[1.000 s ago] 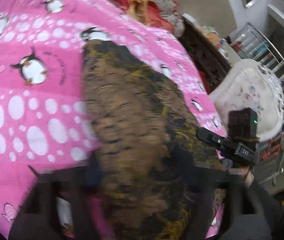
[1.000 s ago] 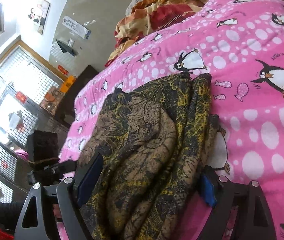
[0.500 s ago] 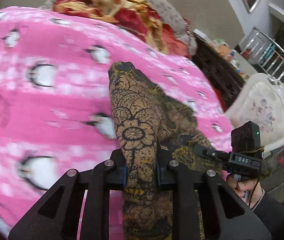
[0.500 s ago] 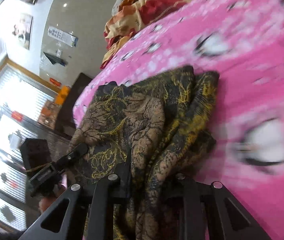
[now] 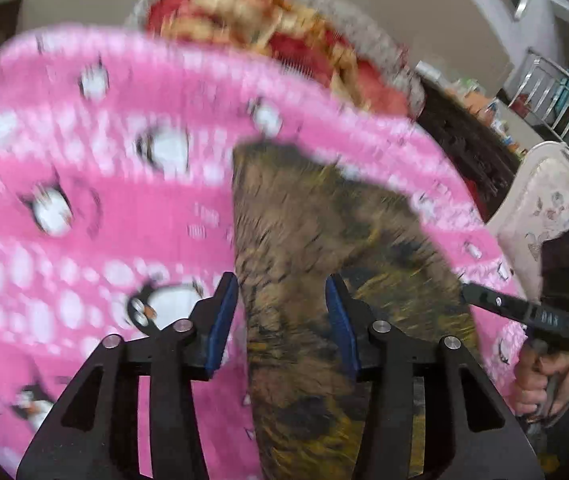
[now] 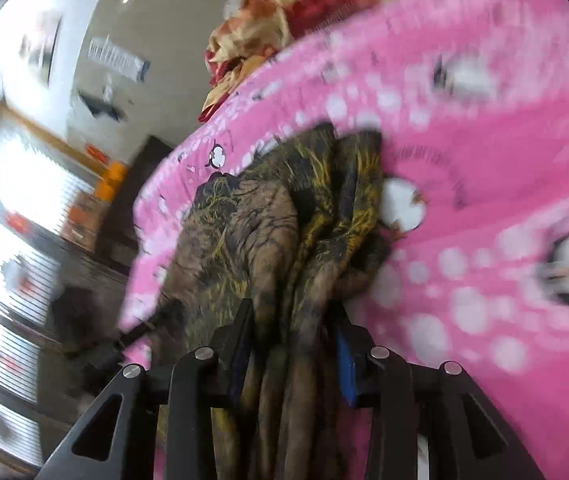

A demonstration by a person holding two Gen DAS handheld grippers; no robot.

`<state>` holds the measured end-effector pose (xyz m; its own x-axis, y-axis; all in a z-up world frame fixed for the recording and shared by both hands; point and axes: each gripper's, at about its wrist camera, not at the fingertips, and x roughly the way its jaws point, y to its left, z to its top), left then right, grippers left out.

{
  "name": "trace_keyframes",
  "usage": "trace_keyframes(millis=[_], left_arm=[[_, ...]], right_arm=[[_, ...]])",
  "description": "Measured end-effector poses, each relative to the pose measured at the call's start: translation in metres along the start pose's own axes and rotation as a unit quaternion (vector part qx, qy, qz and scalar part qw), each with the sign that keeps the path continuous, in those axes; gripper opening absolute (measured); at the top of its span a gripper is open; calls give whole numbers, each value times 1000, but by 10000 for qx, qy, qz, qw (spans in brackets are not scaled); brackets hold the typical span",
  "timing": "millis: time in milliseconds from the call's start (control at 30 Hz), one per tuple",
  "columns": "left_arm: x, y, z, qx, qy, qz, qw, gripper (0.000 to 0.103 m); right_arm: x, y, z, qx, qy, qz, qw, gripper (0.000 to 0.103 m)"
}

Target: Fold small clothes

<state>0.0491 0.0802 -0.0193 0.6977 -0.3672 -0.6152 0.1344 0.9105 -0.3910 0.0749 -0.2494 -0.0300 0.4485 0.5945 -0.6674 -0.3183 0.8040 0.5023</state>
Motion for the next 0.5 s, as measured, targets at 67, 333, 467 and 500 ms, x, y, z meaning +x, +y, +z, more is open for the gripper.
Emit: trace_keyframes(millis=[67,333,467,500], left_arm=[[-13,-16,1,222,-341,-55,9992,45],[51,-24,-28,-1,259,75,9996,44],[51,-33,-32,236,165,309,9991,44],[51,-33,-32,227,154,291,9992,44]], right_arm=[[-20,34,-6,-783,-236,-354,9960,30],[45,70,-36,-2050,364,-1714,9629,25],[42,59,-46,-2031,57,-1599,9660,24],[40,58,-46,-1995,76,-1574,9671,24]])
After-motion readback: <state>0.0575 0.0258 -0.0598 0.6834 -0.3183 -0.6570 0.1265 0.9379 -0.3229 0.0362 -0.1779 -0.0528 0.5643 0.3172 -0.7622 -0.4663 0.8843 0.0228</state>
